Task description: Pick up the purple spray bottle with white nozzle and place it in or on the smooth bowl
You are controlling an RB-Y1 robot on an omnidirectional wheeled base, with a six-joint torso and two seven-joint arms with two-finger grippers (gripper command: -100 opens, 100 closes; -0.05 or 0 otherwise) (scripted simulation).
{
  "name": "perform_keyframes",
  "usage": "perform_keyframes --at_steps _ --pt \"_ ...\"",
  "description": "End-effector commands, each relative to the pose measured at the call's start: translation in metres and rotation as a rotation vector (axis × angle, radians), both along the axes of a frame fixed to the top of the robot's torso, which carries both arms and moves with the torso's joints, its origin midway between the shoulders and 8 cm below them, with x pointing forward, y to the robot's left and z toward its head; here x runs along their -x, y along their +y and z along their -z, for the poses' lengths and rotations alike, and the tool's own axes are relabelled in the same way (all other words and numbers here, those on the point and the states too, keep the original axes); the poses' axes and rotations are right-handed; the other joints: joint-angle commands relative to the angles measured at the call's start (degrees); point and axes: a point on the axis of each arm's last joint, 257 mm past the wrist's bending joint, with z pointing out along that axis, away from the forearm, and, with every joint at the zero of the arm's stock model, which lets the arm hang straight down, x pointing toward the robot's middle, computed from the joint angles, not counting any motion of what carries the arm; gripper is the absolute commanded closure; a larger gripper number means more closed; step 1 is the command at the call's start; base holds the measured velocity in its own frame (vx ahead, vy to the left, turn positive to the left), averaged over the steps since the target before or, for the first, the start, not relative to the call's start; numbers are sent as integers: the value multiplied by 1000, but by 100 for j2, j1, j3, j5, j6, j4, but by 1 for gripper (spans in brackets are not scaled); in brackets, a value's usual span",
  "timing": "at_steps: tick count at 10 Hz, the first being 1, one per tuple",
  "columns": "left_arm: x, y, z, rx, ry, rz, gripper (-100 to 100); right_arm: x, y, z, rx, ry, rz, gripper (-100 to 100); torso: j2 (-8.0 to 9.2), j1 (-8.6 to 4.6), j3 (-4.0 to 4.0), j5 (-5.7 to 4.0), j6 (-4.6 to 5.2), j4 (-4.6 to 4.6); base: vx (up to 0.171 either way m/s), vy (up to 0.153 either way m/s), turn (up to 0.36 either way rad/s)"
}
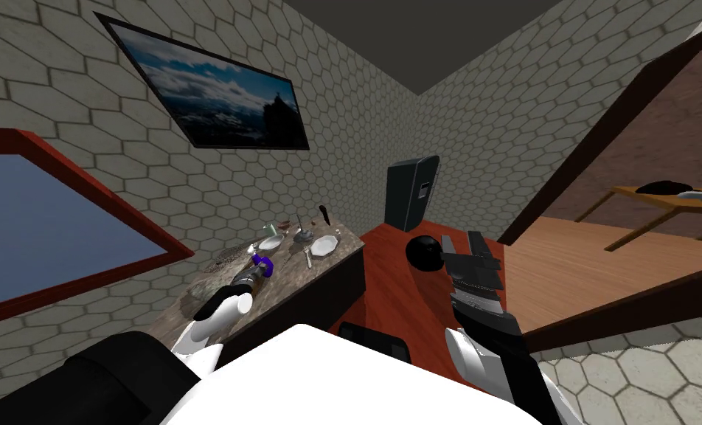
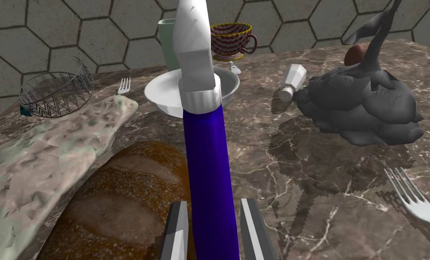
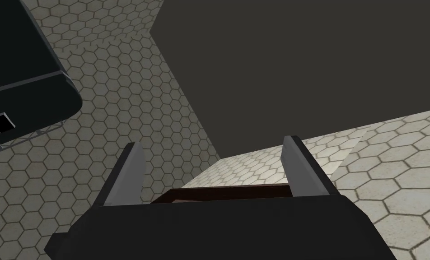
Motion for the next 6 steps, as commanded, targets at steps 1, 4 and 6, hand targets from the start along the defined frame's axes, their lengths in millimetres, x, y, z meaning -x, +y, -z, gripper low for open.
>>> perform_keyframes --at_steps 1,4,6 --pt "12 21 -2 -6 20 -39 100 0 0 0 0 0 0 0 0 0 0 0 0 0 -125 109 -242" --pt "42 61 -6 -10 58 -120 100 0 0 0 0 0 0 0 -11 13 -7 -1 -10 -4 -113 94 -254" --pt "64 88 -12 -9 80 -180 100 0 0 0 0 0 0 0 -13 23 -8 -4 -16 -4 -104 111 -257"
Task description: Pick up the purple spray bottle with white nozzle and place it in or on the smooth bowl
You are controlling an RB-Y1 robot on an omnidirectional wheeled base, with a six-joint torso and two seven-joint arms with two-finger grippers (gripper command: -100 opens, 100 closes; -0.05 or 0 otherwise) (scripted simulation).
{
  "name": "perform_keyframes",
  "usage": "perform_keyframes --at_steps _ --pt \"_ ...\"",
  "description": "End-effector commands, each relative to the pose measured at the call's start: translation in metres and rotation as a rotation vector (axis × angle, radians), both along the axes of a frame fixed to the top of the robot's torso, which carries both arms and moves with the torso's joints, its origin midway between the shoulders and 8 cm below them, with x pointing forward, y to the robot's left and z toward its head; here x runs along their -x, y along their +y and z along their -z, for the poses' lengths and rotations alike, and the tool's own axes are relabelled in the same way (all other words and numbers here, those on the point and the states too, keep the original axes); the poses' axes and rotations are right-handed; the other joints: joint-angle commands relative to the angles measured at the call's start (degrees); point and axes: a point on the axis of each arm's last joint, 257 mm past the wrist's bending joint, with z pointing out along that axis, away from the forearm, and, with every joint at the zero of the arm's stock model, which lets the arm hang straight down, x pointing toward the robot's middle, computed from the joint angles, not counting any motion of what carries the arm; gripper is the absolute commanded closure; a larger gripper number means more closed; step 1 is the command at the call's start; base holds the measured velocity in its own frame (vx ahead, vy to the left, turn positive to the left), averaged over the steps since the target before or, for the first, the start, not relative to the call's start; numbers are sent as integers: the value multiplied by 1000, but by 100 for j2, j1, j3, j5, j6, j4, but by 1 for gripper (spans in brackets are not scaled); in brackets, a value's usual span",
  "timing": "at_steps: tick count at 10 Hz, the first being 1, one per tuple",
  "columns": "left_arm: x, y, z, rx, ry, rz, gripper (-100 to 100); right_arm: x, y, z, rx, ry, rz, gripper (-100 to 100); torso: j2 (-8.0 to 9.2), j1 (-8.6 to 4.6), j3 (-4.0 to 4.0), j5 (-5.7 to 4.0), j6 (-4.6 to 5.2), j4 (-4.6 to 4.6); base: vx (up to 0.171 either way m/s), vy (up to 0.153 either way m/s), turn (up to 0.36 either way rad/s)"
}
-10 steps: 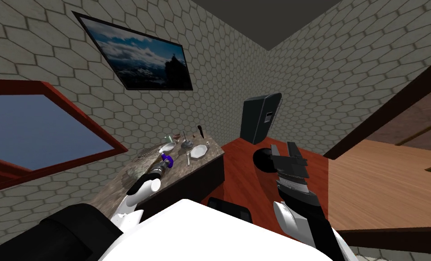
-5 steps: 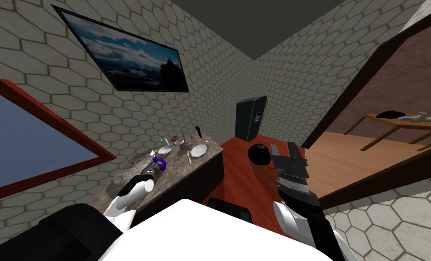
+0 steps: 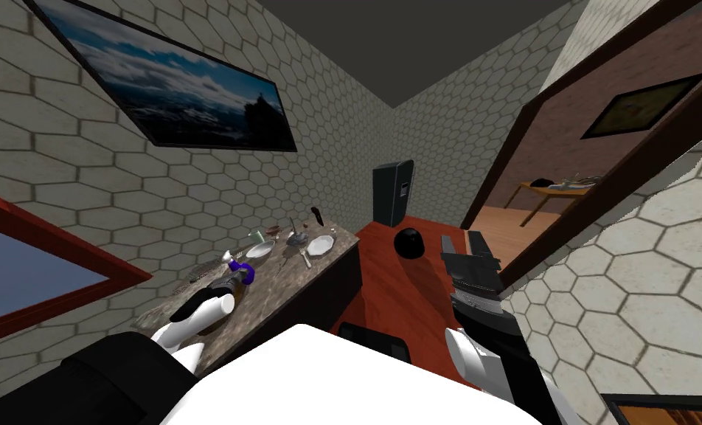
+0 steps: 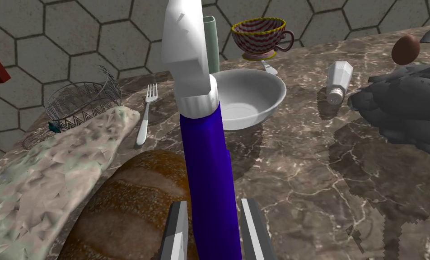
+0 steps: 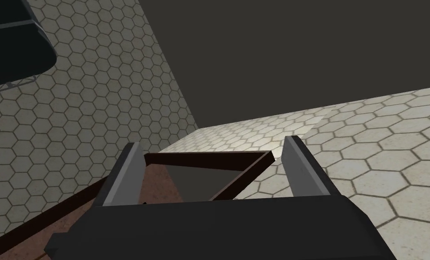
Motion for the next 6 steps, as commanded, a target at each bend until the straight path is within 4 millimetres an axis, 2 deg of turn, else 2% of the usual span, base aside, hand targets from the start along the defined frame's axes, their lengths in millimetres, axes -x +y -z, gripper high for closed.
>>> perform_keyframes --at_steps 1,4,6 --pt "9 13 -6 -2 6 -22 100 0 0 0 0 0 0 0 0 0 0 0 0 0 -86 88 -81" --pt "45 53 -21 4 24 -117 100 0 0 0 0 0 0 0 -13 -16 -6 -12 -2 0 -66 71 -226" --pt "67 78 -34 12 26 -181 100 0 0 0 0 0 0 0 -18 -8 -8 -10 0 -1 -59 87 -308"
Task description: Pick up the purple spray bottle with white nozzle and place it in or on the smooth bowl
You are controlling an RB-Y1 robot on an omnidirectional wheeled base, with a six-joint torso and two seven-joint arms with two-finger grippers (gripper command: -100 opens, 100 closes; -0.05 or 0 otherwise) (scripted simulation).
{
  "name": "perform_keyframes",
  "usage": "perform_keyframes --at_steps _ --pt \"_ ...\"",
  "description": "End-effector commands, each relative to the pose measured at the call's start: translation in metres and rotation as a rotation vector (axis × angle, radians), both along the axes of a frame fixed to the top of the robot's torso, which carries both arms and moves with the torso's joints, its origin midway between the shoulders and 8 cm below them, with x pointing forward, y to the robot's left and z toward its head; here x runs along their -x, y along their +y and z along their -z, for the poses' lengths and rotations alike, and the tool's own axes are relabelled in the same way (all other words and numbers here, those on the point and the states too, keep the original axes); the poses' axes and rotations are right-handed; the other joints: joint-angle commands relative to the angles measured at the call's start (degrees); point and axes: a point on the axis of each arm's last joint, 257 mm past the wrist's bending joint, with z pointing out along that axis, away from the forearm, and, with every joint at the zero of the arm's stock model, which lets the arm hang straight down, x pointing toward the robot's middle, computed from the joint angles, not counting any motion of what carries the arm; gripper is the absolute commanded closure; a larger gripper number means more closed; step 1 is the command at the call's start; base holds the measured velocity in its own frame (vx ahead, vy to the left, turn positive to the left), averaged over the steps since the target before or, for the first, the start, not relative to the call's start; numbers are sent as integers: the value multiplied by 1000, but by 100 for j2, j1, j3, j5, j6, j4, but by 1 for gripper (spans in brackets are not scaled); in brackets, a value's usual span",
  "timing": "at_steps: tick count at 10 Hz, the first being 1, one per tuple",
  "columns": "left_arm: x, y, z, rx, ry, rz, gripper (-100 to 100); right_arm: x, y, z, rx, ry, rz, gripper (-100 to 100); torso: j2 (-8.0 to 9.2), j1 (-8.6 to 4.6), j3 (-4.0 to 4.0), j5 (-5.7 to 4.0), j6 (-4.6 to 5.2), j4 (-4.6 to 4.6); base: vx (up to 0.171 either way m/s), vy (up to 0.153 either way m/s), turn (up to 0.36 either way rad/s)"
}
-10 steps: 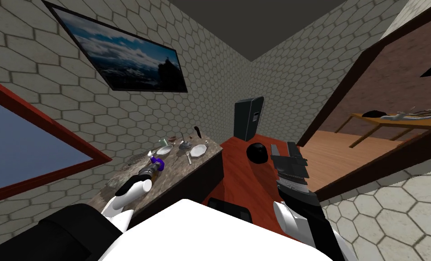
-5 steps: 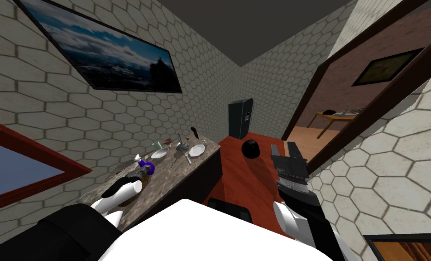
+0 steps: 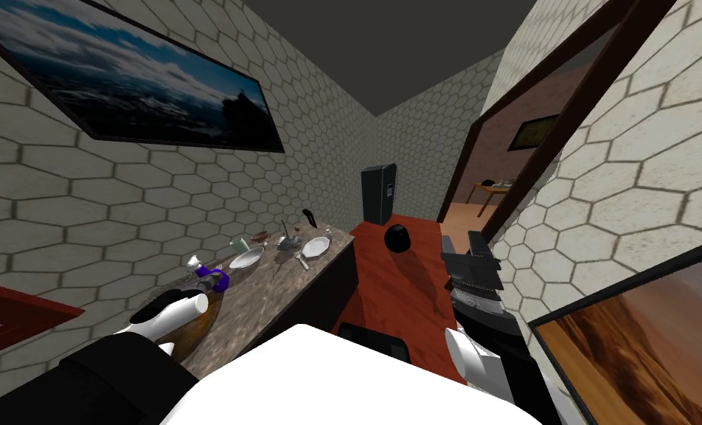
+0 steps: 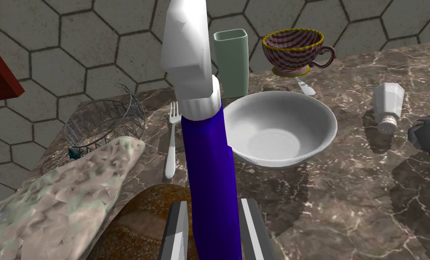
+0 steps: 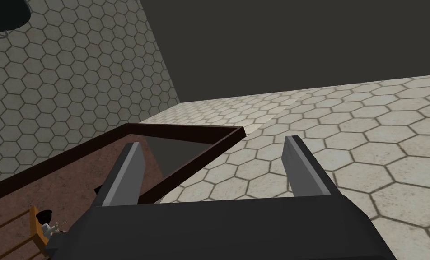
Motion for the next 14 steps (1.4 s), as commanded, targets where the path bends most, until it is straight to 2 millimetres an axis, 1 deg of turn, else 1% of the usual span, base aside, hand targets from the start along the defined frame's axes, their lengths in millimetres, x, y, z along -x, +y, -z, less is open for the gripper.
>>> perform_keyframes --at_steps 1,2,3,5,8,12,14 --pt "18 15 -10 9 -5 -52 100 0 0 0 0 0 0 0 0 0 0 0 0 0 -48 78 -267" --pt "28 25 -17 15 -8 -82 100 0 0 0 0 0 0 0 -4 -6 -2 3 -3 -1 -27 57 -222" --pt "28 25 -17 15 -8 -82 100 0 0 0 0 0 0 0 -12 -9 -6 2 -3 -2 -10 40 -86" --pt "47 43 -29 29 -19 -137 100 0 0 0 0 0 0 0 -23 -27 -12 -1 -4 -3 3 32 -188" --pt "69 63 -46 53 -42 -208 100 0 0 0 0 0 0 0 -36 -23 -18 -4 -1 -3 21 47 -206" --pt "87 81 -63 82 -75 -272 100 0 0 0 0 0 0 0 -50 -25 -24 -2 0 -3 49 52 -138" --pt "94 89 -71 104 -96 -304 100 0 0 0 0 0 0 0 -68 -15 -34 0 9 -6 106 90 -185"
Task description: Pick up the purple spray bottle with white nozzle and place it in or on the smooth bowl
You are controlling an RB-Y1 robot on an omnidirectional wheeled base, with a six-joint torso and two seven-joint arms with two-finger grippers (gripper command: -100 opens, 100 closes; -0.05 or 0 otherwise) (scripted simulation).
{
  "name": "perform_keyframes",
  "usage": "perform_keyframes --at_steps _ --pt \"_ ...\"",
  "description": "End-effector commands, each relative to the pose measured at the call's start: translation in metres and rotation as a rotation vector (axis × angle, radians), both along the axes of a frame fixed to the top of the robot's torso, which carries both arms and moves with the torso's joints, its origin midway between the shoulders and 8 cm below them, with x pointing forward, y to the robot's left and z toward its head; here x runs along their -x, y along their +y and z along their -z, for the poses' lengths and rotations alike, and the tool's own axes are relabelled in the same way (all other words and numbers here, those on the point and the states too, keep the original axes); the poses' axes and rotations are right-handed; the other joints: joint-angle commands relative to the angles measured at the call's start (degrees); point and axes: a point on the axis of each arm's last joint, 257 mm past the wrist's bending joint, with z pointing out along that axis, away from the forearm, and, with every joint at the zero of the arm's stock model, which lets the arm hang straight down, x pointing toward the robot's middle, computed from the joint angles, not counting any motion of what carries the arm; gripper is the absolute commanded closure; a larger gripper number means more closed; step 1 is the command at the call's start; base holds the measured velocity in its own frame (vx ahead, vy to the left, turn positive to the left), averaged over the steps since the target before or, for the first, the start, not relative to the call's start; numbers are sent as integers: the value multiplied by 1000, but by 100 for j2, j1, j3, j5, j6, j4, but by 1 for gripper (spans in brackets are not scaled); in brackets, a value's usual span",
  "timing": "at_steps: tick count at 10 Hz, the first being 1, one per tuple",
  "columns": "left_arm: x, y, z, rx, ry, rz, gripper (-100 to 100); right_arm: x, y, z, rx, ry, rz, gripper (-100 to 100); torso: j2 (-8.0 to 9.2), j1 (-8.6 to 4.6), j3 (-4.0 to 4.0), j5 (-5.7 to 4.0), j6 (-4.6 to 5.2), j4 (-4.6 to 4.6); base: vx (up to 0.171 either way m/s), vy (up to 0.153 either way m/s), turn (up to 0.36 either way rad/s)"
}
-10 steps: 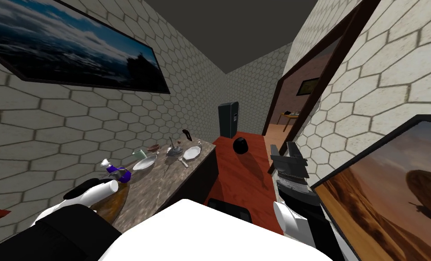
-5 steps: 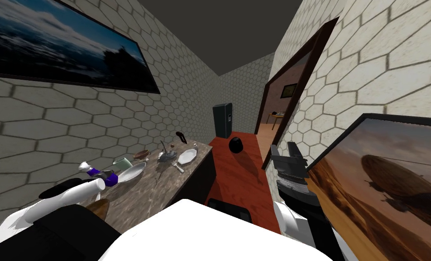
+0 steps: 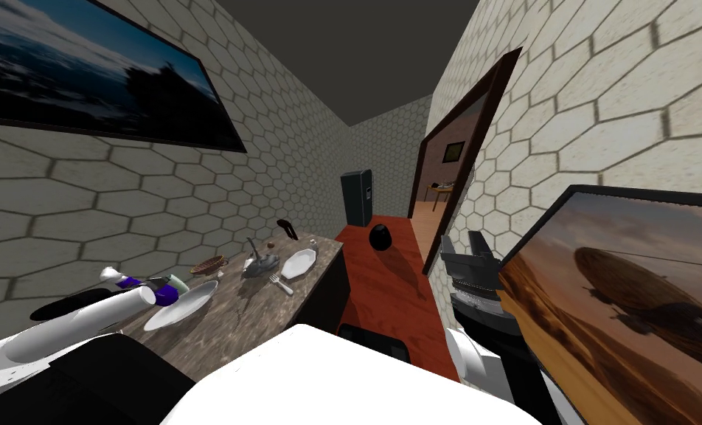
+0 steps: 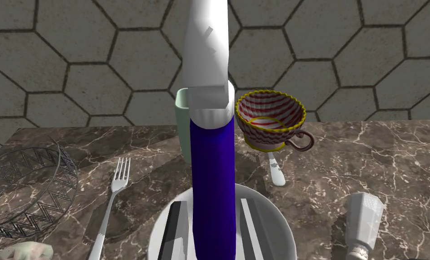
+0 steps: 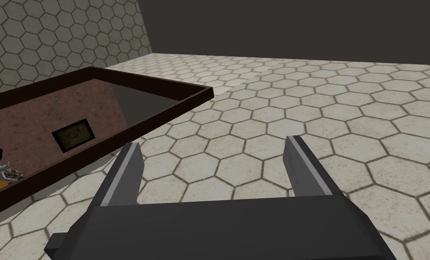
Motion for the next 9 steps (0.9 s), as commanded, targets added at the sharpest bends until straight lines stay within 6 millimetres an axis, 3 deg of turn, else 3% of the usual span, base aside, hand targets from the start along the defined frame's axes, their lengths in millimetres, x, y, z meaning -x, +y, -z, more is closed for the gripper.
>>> perform_keyframes --at_steps 1,2,6,7,8,9 --pt "0 0 0 0 0 0 100 0 0 0 0 0 0 0 0 0 0 0 0 0 45 53 -57" --pt "-1 1 -2 -1 -3 0 -100 0 0 0 0 0 0 0 18 -17 9 3 -14 2 10 11 -2" --pt "-1 1 -2 -1 -4 0 -100 0 0 0 0 0 0 0 48 -41 28 -3 -17 10 1 1 0" --pt "-1 1 -2 -1 -4 0 0 0 0 0 0 0 0 0 49 -41 28 -3 -17 10 0 0 0" --pt "0 3 -17 -6 -4 -4 -100 0 0 0 0 0 0 0 49 -42 28 -3 -17 10 -6 -14 -49" --pt "0 4 -25 -8 -4 -6 -100 0 0 0 0 0 0 0 51 -47 29 -6 -15 10 -13 -24 -44"
